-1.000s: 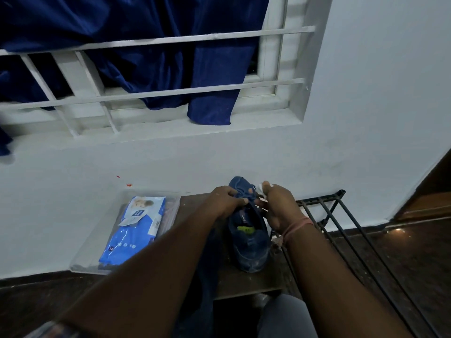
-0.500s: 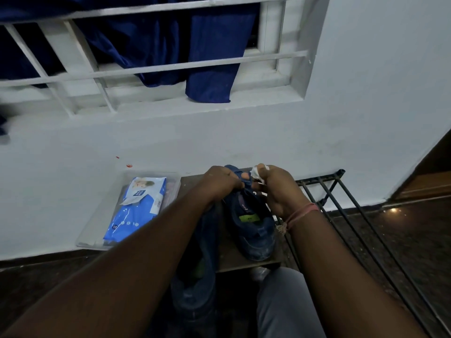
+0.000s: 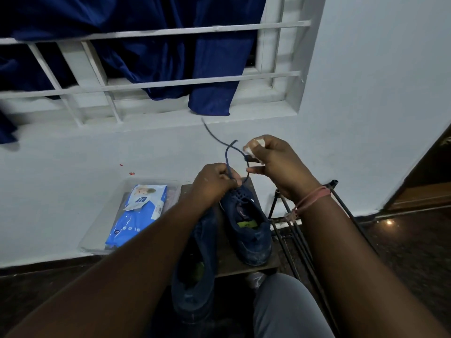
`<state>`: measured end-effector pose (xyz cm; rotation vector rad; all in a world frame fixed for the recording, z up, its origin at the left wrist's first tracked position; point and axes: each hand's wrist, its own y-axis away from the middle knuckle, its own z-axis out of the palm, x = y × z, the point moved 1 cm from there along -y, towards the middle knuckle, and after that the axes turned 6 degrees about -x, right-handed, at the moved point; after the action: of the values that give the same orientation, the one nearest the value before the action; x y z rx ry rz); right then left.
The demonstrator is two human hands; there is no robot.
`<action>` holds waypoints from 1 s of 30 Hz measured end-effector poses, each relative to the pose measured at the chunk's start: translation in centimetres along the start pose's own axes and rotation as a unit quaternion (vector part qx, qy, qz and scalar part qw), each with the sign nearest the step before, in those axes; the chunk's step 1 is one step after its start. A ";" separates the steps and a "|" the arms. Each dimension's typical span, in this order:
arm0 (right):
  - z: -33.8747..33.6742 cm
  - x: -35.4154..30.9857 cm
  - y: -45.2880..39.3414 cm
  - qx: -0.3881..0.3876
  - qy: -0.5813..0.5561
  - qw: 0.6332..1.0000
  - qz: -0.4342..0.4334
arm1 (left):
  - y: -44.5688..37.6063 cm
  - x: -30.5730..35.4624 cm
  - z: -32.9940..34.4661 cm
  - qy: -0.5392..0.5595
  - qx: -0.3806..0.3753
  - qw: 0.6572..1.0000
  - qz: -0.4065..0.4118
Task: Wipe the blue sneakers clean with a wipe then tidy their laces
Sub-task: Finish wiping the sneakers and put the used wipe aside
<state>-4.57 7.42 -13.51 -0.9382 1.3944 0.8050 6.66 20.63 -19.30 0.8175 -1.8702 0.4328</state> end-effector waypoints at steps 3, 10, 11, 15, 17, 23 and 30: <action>-0.7 2.6 0.3 0.116 0.080 0.990 0.024 | 0.1 -0.4 -0.6 -0.028 0.084 0.995 -0.039; 1.8 8.8 1.1 0.054 0.200 0.975 0.085 | 0.8 0.6 -0.7 0.083 -0.001 0.995 -0.063; 2.1 9.0 1.0 0.050 0.219 0.971 0.081 | 0.7 0.9 -0.7 0.053 -0.013 0.998 -0.044; 2.7 8.7 0.0 -0.028 0.234 0.969 0.078 | 0.6 1.2 -0.3 -0.010 -0.052 0.999 -0.004; 2.6 7.8 -0.1 -0.006 0.234 0.970 0.071 | 0.6 0.8 -0.3 0.005 -0.009 1.000 -0.009; 0.7 1.6 1.1 0.137 0.079 0.985 -0.065 | 1.0 -1.0 0.0 0.128 -0.001 0.989 -0.074; 3.0 7.2 2.6 0.073 0.082 0.984 0.141 | 0.5 0.8 -0.4 0.185 -0.004 0.976 -0.112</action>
<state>-5.27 10.72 -21.00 -0.7144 1.7336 0.8358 6.35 20.92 -18.41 0.8665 -1.4179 0.4035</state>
